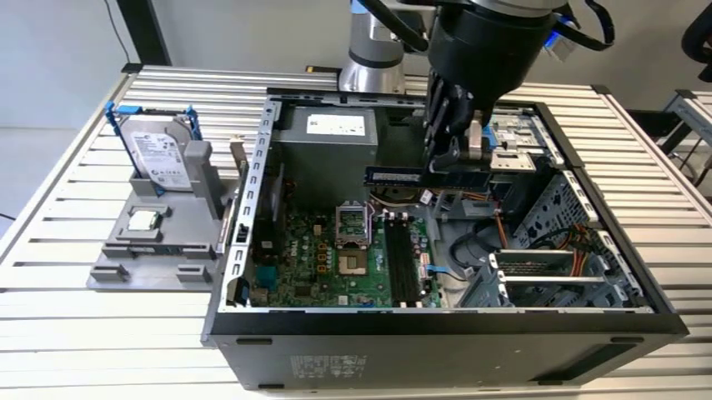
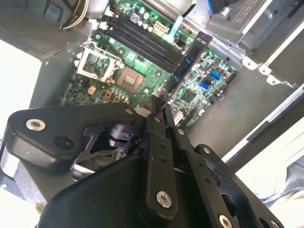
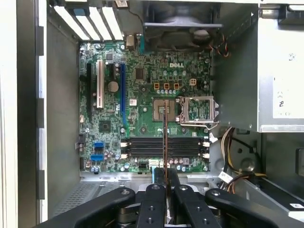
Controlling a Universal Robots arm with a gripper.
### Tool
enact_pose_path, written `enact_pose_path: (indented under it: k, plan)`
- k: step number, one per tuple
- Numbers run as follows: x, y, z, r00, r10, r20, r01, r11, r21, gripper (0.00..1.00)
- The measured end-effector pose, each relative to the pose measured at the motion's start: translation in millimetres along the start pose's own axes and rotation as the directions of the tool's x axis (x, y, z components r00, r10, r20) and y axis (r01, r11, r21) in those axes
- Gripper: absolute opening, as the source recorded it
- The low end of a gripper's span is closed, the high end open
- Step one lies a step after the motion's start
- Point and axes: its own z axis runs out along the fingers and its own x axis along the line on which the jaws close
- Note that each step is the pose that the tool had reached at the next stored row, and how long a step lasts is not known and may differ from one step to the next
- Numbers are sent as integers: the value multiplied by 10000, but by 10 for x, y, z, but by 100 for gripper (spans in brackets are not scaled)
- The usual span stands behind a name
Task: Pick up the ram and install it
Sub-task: 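Pick up the ram and move it above insertion slot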
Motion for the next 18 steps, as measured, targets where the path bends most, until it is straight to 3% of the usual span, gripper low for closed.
enact_pose_path:
  k: [6, 13, 18]
  plan:
    - [-3, -118, -3, 10000, -17, 2, 17, 10000, 8, 0]
    - [-5, -129, -4, 10000, -24, 2, 24, 10000, 8, 0]
    - [-64, -151, -4, 10000, -24, 2, 24, 10000, 8, 0]
